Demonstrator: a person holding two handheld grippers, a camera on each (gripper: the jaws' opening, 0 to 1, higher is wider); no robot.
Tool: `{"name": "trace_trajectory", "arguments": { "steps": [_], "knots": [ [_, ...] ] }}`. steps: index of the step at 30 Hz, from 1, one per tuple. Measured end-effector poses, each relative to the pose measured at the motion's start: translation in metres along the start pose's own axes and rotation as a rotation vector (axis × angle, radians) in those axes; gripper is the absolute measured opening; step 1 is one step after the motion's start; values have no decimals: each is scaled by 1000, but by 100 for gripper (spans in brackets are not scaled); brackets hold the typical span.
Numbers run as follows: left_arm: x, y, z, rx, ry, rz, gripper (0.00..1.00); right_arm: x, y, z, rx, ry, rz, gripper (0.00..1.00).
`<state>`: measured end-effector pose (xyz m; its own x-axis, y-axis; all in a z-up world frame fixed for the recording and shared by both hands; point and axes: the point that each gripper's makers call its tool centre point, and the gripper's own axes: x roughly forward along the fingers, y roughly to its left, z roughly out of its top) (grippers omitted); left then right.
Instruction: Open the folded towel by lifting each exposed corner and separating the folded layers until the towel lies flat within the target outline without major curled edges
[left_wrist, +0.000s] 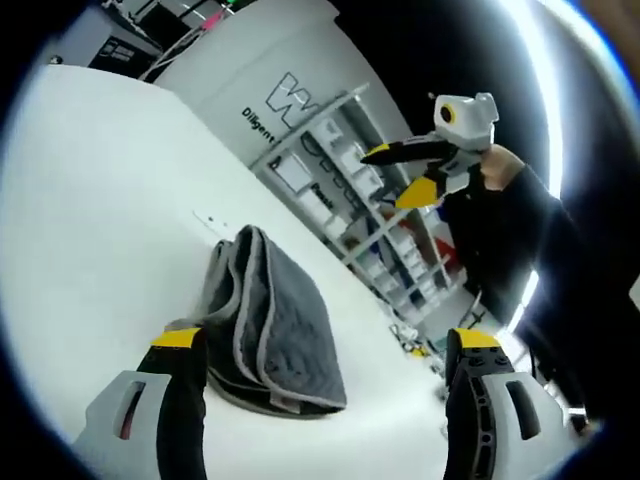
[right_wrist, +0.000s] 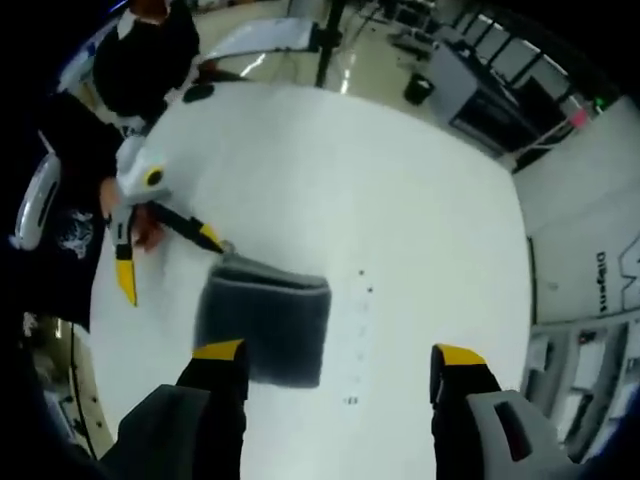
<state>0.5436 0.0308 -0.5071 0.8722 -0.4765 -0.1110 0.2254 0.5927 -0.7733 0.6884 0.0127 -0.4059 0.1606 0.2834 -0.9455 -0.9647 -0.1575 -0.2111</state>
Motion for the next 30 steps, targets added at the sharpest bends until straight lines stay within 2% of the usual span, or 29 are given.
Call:
{"name": "trace_trajectory", "arguments": {
  "steps": [6,15,18,21,27,30],
  "knots": [
    [-2,-9,-2,-8,3,-27,97,6,5,2,-2,-2,9,73],
    [-1,-8,-10,-32,18,-33,95,18,16,4,-8,17,31,72],
    [1,-9,-15,-17,32,-41,93,23,18,8,-5,14,37,72],
    [0,-9,-20,-26,47,-49,88,29,21,9,-2,17,46,71],
    [0,-8,-21,-8,43,-51,85,39,28,12,-5,21,67,70],
    [1,-2,-22,-8,40,-39,78,45,30,14,-4,21,74,68]
  ]
}}
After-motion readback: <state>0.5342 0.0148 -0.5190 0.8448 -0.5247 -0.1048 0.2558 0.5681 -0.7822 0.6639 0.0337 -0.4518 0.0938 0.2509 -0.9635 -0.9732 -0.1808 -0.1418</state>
